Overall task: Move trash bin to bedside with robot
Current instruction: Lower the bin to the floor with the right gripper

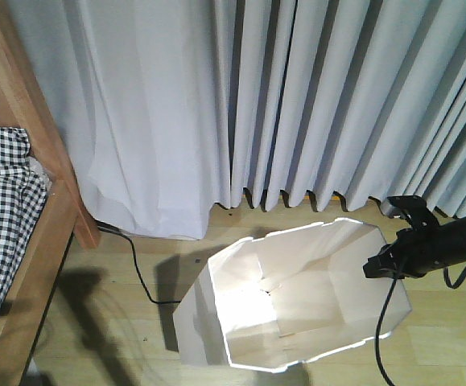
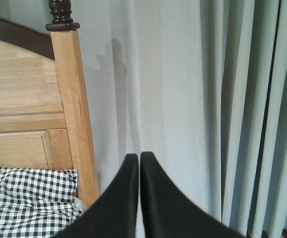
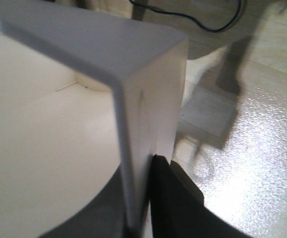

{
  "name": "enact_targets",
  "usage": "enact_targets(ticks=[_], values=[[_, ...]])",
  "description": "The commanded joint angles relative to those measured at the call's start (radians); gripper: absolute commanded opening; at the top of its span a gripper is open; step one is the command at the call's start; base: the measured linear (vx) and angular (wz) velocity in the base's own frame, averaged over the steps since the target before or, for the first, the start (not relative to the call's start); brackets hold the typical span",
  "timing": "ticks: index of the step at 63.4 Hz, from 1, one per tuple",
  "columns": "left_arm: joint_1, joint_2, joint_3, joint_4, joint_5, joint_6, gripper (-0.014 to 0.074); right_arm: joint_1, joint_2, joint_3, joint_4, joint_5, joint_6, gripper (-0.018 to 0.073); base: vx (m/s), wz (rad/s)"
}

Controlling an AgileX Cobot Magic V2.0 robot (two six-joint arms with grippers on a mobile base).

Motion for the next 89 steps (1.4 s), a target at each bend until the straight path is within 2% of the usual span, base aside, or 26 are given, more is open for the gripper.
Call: enact_targets(ticks=[1, 8, 20, 39, 52, 66, 78, 89], values=[[-0.006, -0.014, 0.012, -0.009, -0.075, -0.014, -0.0006, 0.008, -0.045, -0.013, 0.103, 0.084, 0.062, -0.0004, 0.00, -0.01], [-0.006, -0.014, 0.012, -0.009, -0.075, -0.014, -0.0006, 0.010, -0.021, -0.013, 0.101, -0.045, 0.118, -0.0003, 0.00, 0.00], [-0.006, -0.014, 0.012, -0.009, -0.075, -0.014, -0.0006, 0.010, 0.044, -0.047, 0.091, -0.158, 0.123, -0.0001, 0.00, 0.00], [-0.006, -0.014, 0.012, -0.009, -0.075, -0.014, -0.0006, 0.010, 0.257, -0.240, 0.071, -0.159, 0.208, 0.0002, 0.00, -0.01], [-0.006, -0.014, 0.012, -0.009, -0.075, -0.014, -0.0006, 0.010, 0.427, -0.412, -0.064, -0.153, 0.310, 0.0003, 0.00, 0.00], [-0.006, -0.014, 0.012, -0.009, -0.075, -0.014, -0.0006, 0.017, 0.598, -0.628, -0.144, -0.081, 0.409, 0.0013, 0.00, 0.00], [-0.006, -0.014, 0.012, -0.009, -0.075, -0.014, -0.0006, 0.076, 0.720, -0.773, -0.265, -0.048, 0.524, 0.0017, 0.00, 0.00], [-0.006, -0.014, 0.012, -0.009, -0.075, -0.014, -0.0006, 0.128, 0.818, -0.898, -0.304, -0.056, 0.651, 0.0025, 0.00, 0.00]])
